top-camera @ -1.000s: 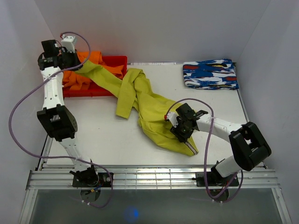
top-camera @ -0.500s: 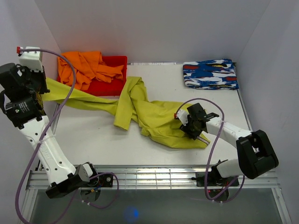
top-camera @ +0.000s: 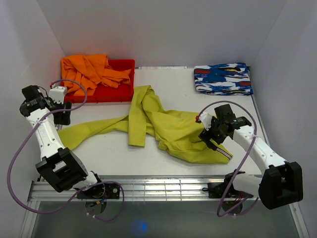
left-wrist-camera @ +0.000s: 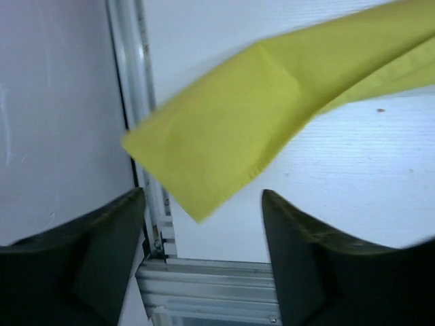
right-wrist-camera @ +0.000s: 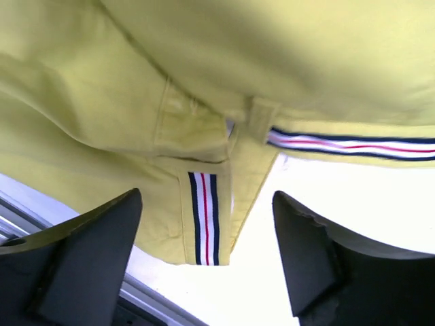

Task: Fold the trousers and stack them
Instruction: Flatten the trousers out

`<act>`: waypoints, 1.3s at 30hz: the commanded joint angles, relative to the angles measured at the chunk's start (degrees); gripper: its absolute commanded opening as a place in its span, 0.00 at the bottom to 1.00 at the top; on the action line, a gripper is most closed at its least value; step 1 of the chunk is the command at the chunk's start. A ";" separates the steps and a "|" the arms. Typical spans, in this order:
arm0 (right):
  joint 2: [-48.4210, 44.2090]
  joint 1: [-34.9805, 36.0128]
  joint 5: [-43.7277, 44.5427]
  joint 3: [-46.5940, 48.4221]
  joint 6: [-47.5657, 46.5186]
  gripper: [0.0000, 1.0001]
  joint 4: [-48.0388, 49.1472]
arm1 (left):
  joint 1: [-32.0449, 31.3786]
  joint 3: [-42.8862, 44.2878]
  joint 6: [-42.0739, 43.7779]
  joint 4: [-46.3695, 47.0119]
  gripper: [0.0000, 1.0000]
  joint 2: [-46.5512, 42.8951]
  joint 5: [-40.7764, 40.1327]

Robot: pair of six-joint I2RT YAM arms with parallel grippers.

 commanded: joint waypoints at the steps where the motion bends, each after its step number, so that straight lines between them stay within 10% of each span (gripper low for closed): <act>1: -3.23 -0.97 -7.81 7.42 1.52 0.86 -3.95 | -0.30 2.99 6.21 -4.25 0.84 -4.82 14.29; 3: -3.14 -2.11 -8.08 8.65 2.75 0.87 -4.21 | -2.22 3.17 8.24 -5.93 0.96 -5.35 15.92; 29: 24.19 -32.70 -30.13 14.10 20.50 0.84 7.72 | -18.14 -30.31 13.44 16.72 0.98 -3.06 19.62; 39: 28.23 -32.70 -35.85 13.23 24.38 0.33 11.87 | -23.06 -30.75 10.00 29.84 0.98 3.08 16.02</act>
